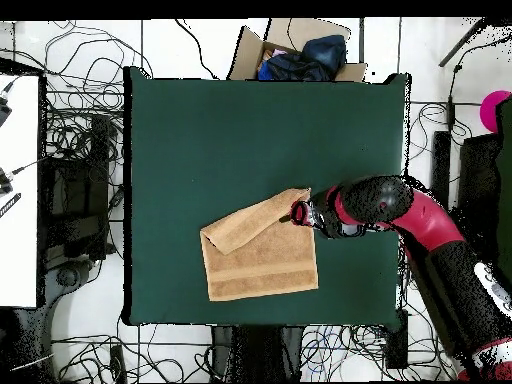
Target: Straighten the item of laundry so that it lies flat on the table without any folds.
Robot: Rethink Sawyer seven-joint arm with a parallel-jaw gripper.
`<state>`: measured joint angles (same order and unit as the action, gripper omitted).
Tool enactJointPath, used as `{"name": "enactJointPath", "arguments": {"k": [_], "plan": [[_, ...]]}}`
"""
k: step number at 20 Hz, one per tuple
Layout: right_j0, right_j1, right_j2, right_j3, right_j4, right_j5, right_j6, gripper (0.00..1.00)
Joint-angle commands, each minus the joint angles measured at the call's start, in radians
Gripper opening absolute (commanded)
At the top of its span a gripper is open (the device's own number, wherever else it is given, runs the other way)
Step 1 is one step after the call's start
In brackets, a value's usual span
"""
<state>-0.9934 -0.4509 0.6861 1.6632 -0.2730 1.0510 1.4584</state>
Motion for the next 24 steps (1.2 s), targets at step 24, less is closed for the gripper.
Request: {"name": "enactJointPath", "arguments": {"k": [24], "plan": [[-0.061,0.238,-0.036,0.135,0.148,-0.212,0.05,1.0]]}}
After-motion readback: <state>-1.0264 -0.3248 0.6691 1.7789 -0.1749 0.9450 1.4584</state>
